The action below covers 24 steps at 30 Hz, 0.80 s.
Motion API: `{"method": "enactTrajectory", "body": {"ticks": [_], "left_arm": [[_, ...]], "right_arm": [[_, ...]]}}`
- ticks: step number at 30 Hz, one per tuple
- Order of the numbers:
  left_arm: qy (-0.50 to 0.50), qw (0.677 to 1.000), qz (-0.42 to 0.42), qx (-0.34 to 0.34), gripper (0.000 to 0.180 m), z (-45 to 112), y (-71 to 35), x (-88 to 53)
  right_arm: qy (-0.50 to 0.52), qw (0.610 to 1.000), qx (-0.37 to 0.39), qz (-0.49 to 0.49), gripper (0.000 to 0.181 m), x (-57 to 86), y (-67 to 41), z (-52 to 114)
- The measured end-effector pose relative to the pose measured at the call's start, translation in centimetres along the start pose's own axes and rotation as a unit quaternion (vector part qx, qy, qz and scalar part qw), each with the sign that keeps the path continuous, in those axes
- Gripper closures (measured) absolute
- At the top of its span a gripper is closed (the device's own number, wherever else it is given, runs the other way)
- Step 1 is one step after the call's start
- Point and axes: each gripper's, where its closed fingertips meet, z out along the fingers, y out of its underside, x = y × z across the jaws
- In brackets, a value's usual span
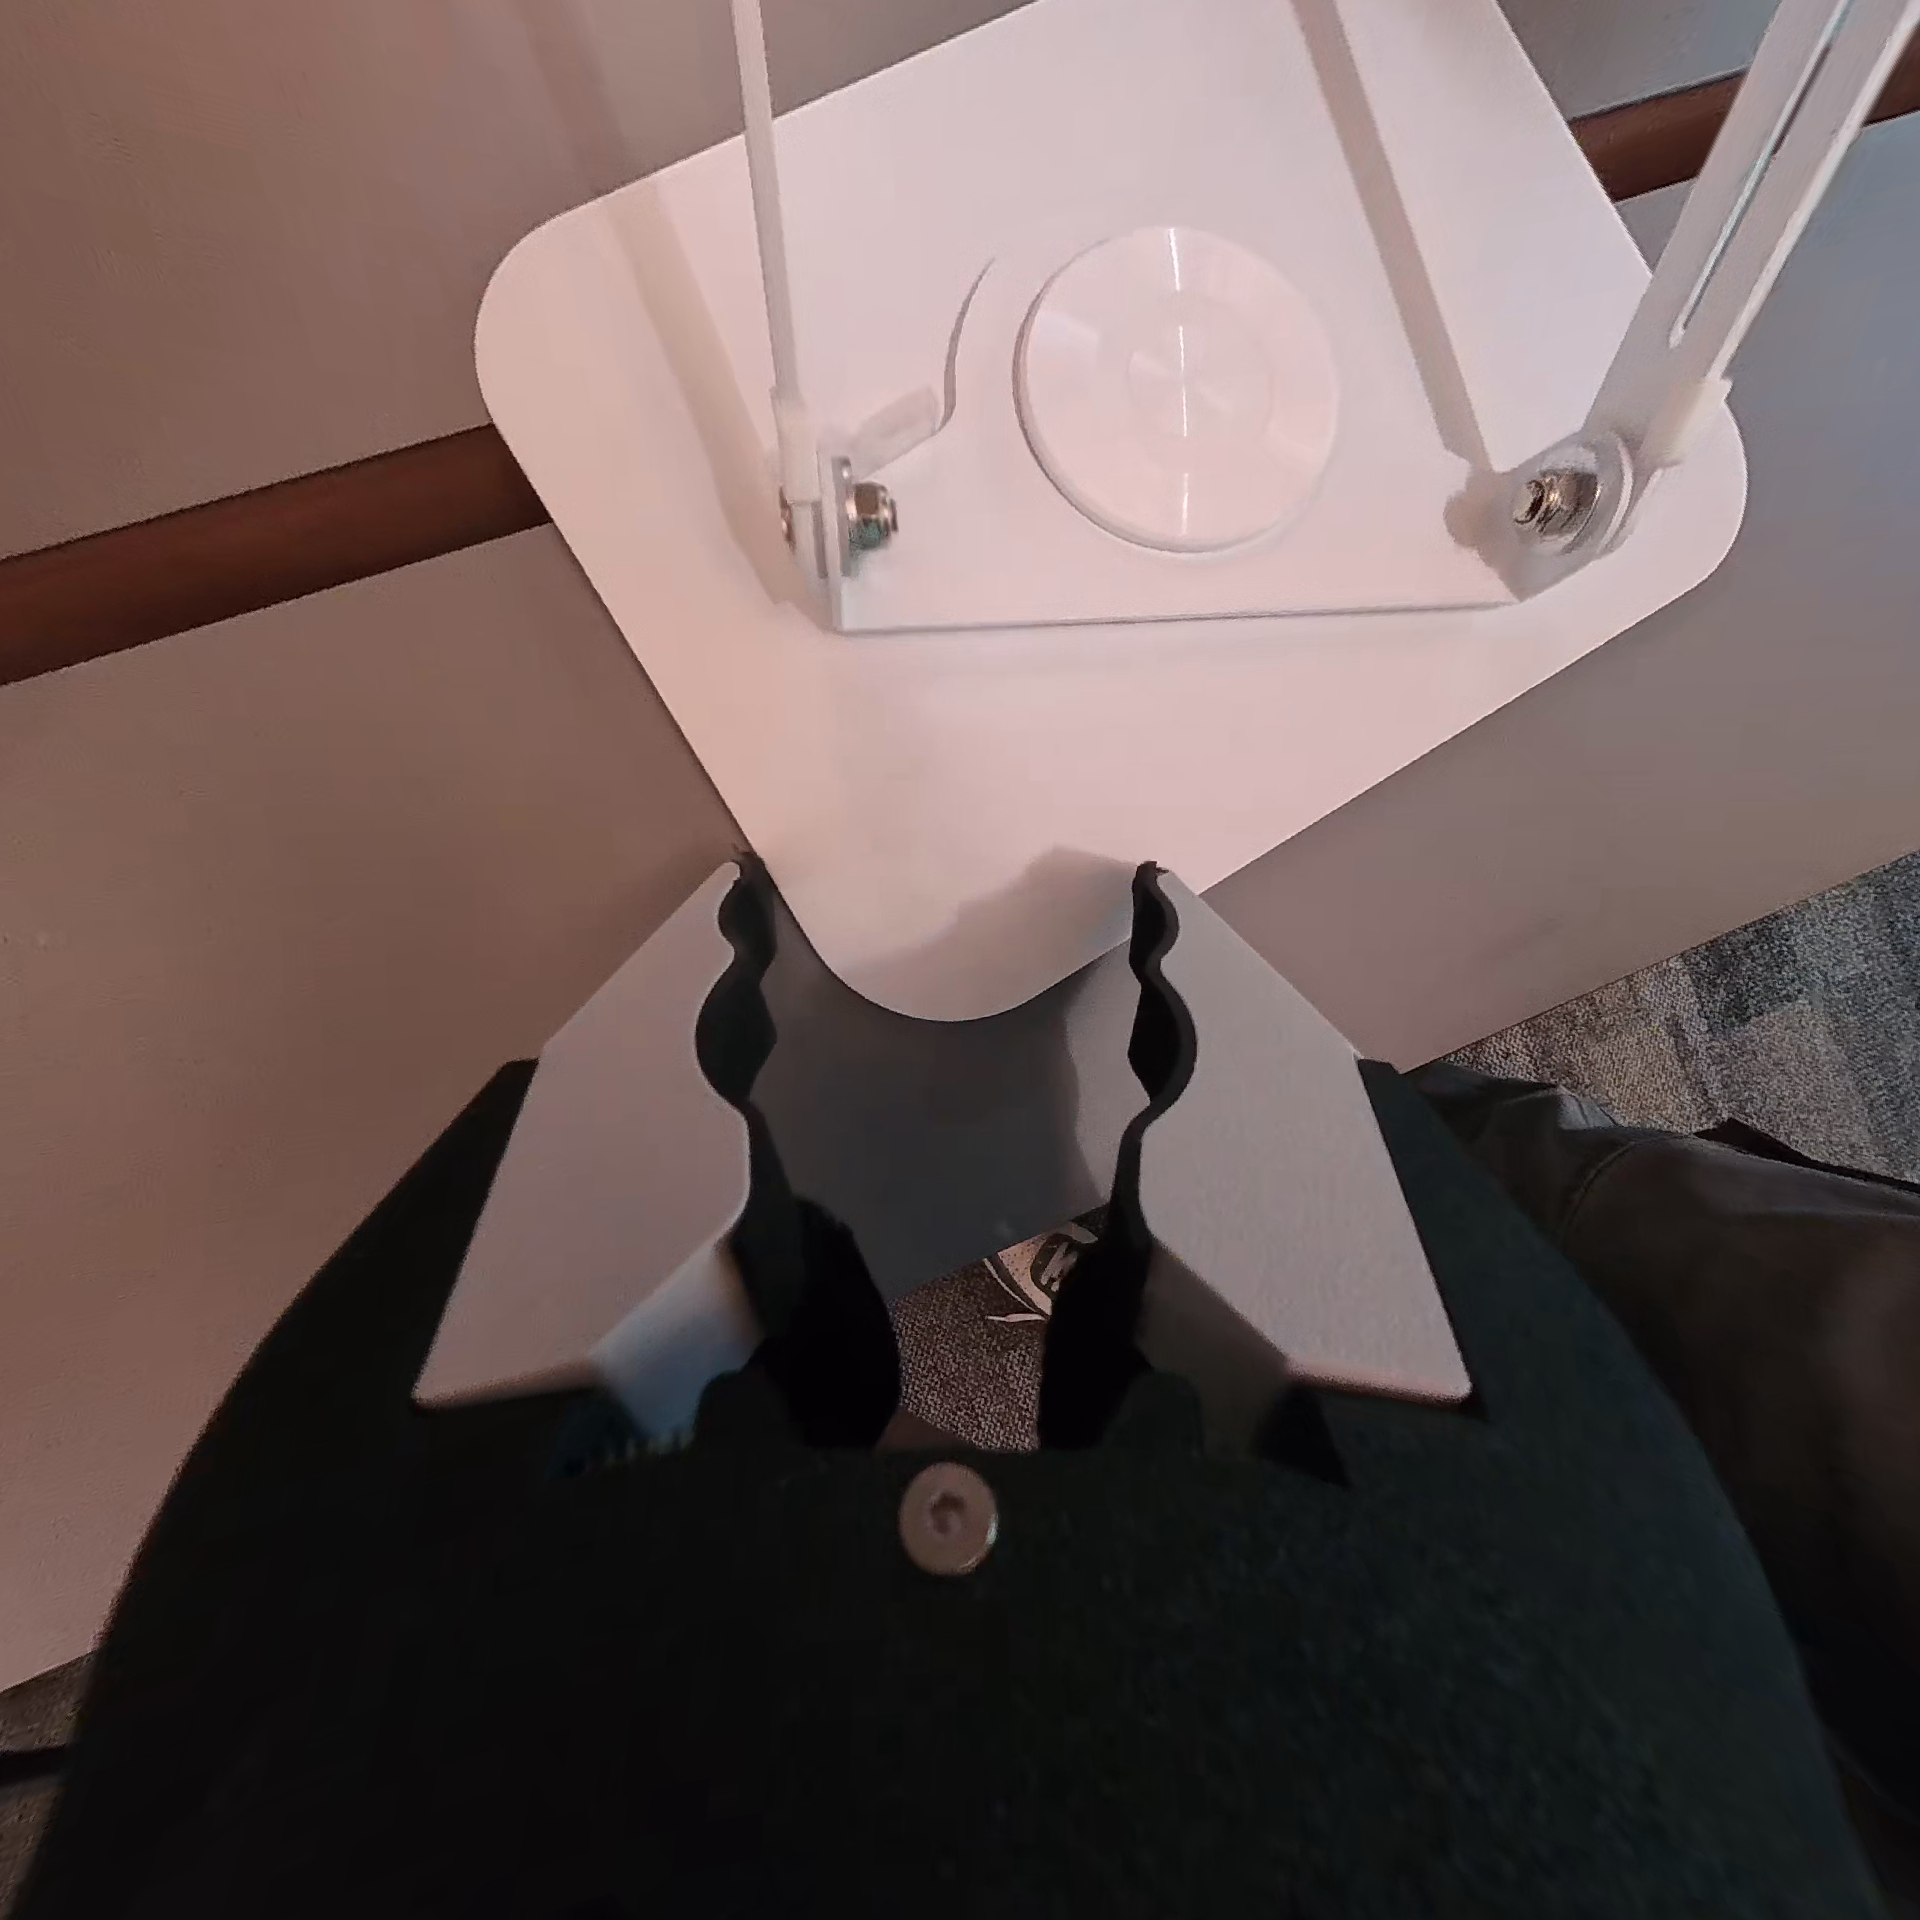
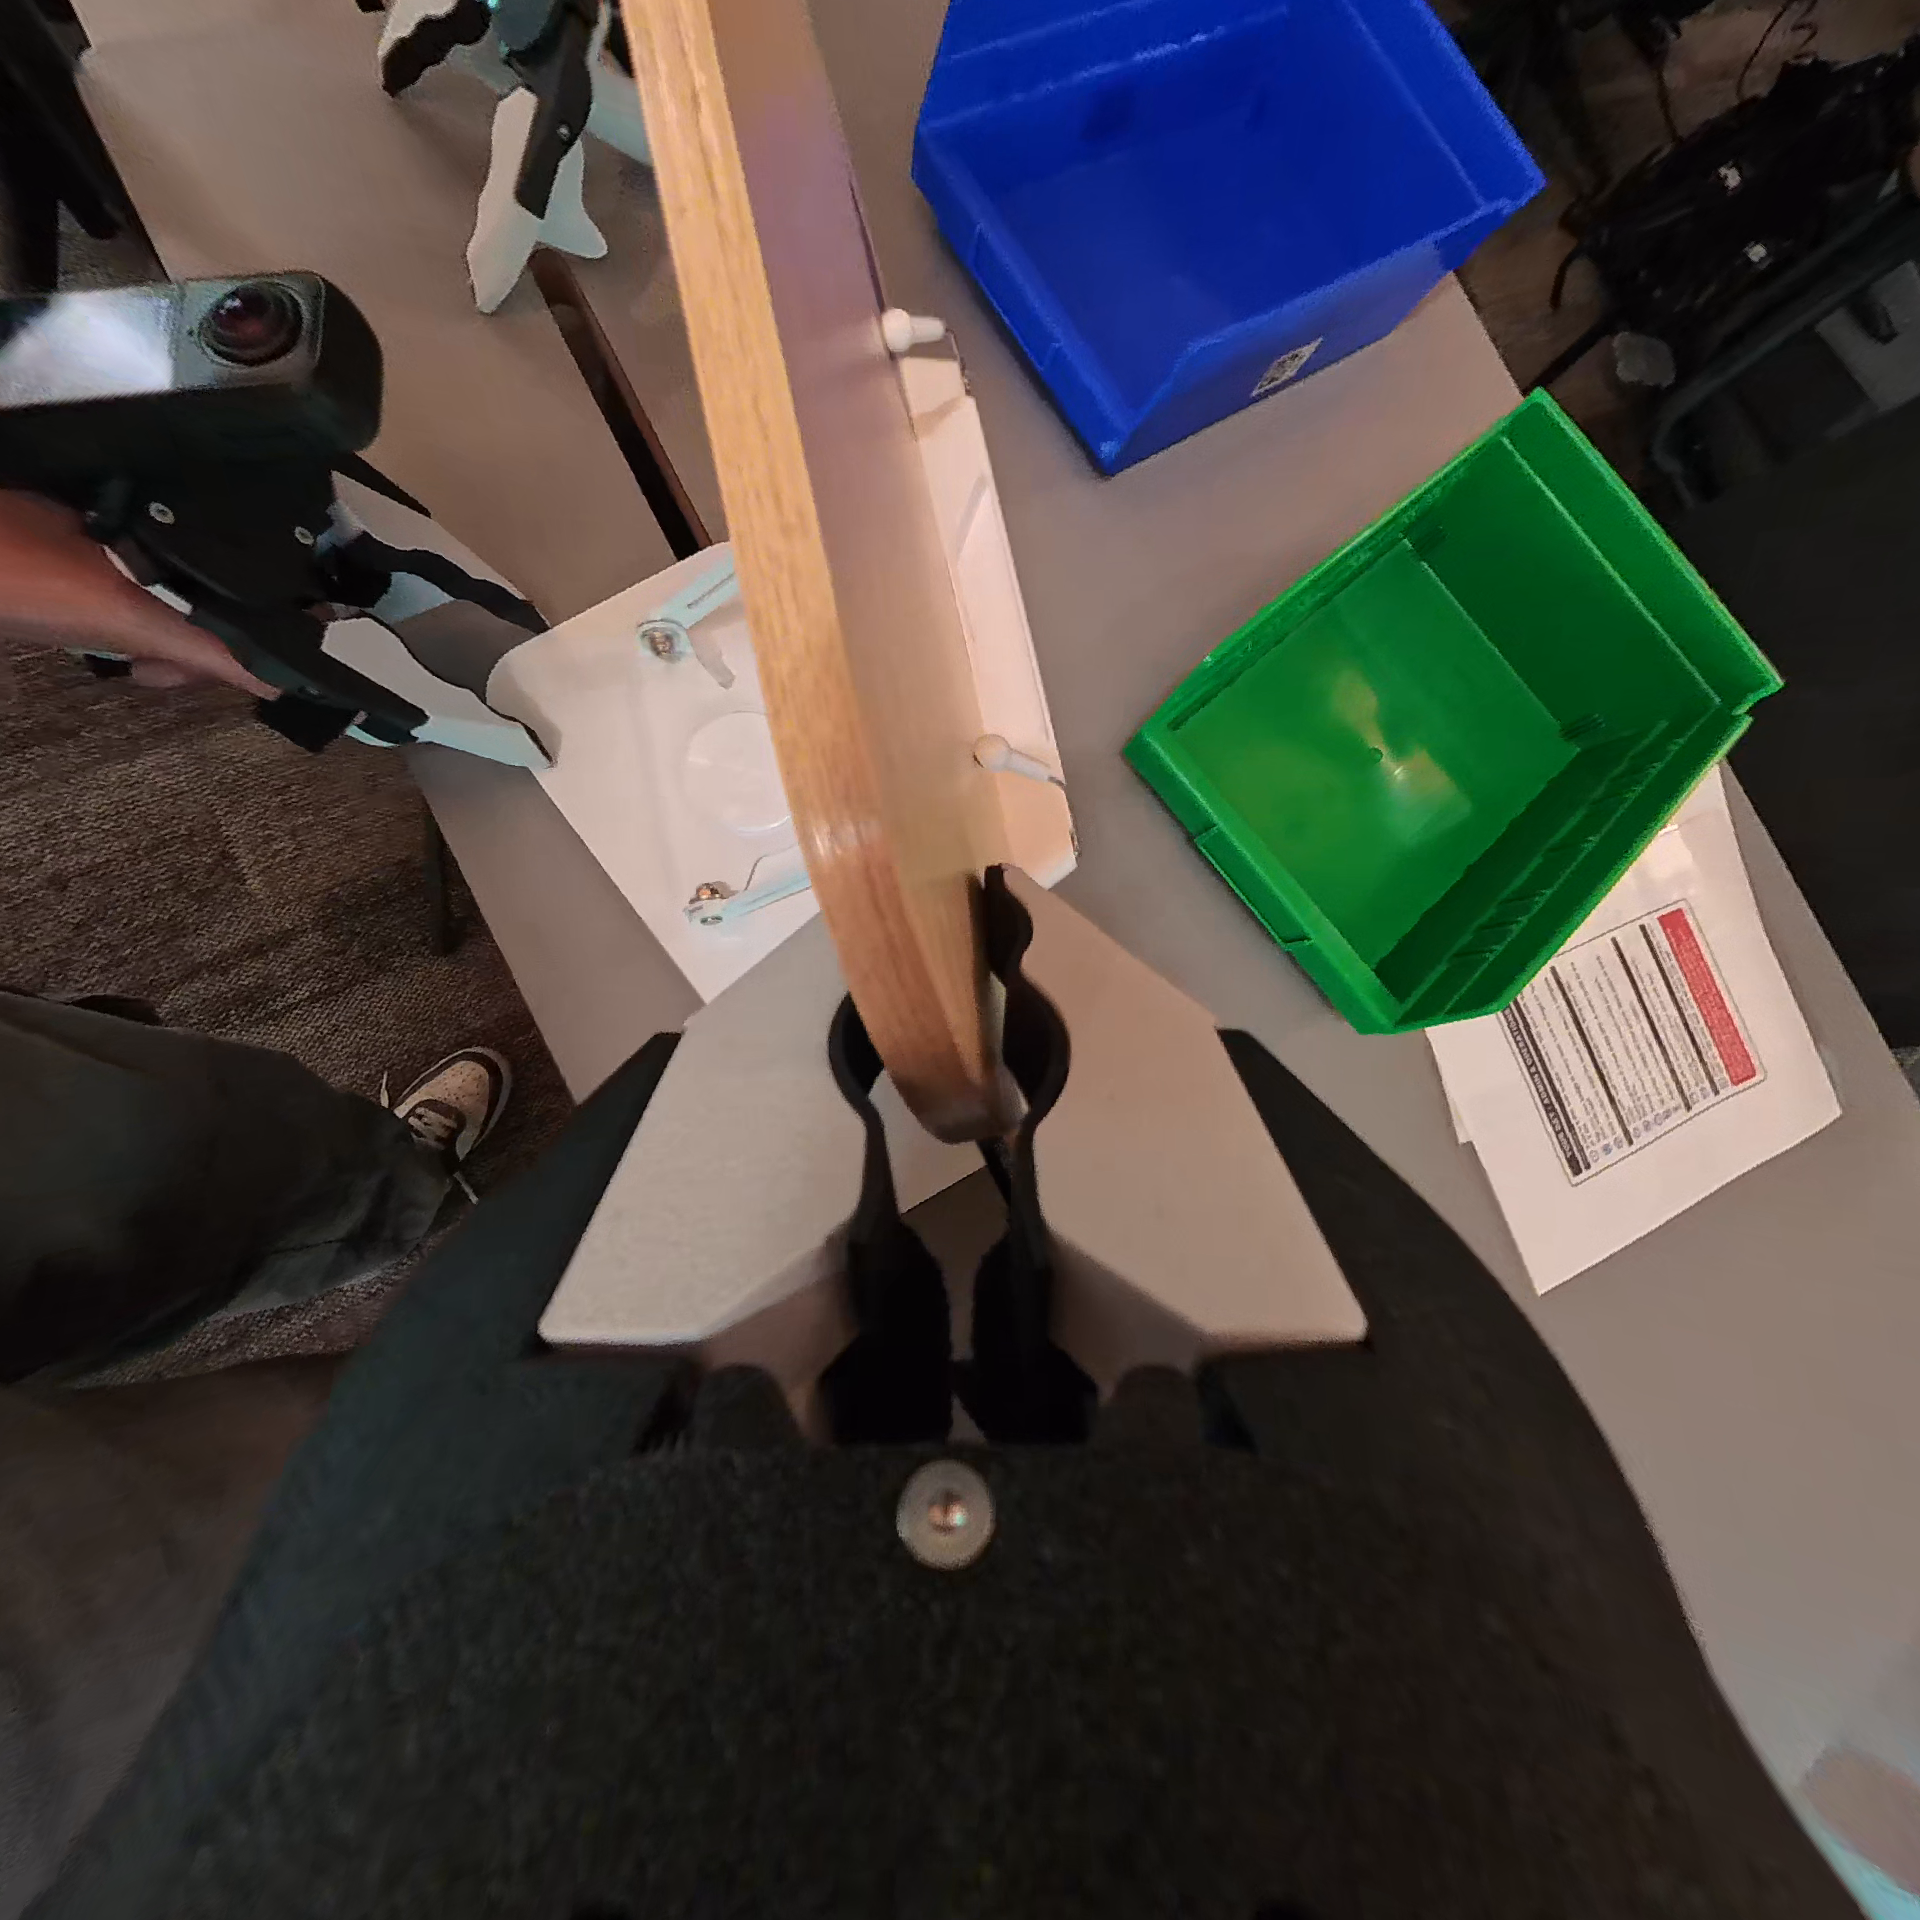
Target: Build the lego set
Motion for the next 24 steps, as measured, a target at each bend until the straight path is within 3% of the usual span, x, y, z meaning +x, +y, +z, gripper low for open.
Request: {"method": "enactTrajectory", "body": {"ticks": [14, 19, 22, 24], "left_arm": [[0.001, 1.000, -0.019, 0.010, 0.114, 0.2, -0.3, 0.0], [0.001, 1.000, -0.024, 0.017, 0.116, 0.0, -0.3, -0.1], [0.005, 0.999, -0.034, 0.020, 0.119, -0.1, -0.3, -0.2], [0.006, 0.999, -0.034, 0.019, 0.122, 0.0, -0.3, -0.3]], "right_arm": [[0.079, 0.996, -0.050, 0.009, 0.171, -4.2, -0.1, -1.8], [0.107, 0.991, -0.042, 0.065, 0.168, -5.9, -0.3, -2.2], [0.039, 0.990, -0.008, 0.132, 0.153, -6.6, -0.5, -3.0], [-0.059, 0.981, 0.037, 0.183, 0.140, -7.6, -1.4, -4.5]]}}
